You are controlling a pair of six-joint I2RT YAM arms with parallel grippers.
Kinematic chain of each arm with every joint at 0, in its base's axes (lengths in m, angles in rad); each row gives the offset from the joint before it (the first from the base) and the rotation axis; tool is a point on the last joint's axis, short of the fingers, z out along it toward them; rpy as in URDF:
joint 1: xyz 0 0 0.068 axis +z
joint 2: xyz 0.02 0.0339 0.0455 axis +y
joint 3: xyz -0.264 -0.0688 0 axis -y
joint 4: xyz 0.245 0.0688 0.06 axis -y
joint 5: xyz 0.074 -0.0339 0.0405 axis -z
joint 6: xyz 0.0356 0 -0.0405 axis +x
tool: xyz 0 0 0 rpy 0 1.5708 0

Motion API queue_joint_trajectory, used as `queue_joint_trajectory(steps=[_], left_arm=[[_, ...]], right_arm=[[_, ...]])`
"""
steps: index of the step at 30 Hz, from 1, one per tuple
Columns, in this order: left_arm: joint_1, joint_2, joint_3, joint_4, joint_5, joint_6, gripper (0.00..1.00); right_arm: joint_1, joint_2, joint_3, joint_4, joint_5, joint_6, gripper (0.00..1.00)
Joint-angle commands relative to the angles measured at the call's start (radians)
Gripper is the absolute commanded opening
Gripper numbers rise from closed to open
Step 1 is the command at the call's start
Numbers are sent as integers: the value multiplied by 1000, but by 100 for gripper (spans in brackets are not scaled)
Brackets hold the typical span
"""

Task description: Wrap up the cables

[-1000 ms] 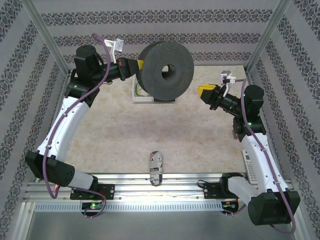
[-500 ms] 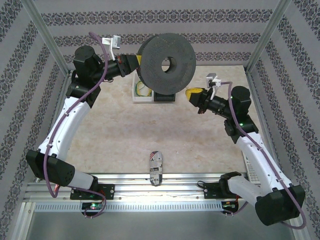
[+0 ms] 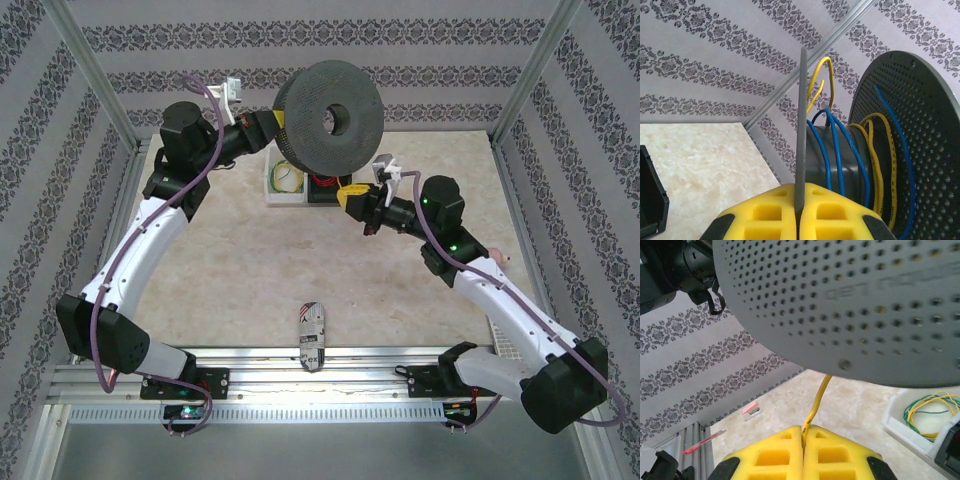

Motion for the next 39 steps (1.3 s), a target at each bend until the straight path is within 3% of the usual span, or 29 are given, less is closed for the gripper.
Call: queue_joint_trajectory(steps=[1,7,15,26,33,39], left_arm=[[-47,-50,-11,87,-60,29,0],[-138,-59,10,-60,-215,189,0],[-283,-12,163,-413,-587,465,0],[-443,104,286,-589,-930,691,0],[-502,180,350,-660,-1077,773,0],[-521,193,359,-660,-1082,793,0]], right_arm=[[38,17,42,137,23,14,0],[99,53,53,207,119,27,0],[124,52,61,200,230,24,0],[127,34,132,86,311,-33,0],[130,38,184,48,358,-44,0],[130,44,210,47,409,-33,0]])
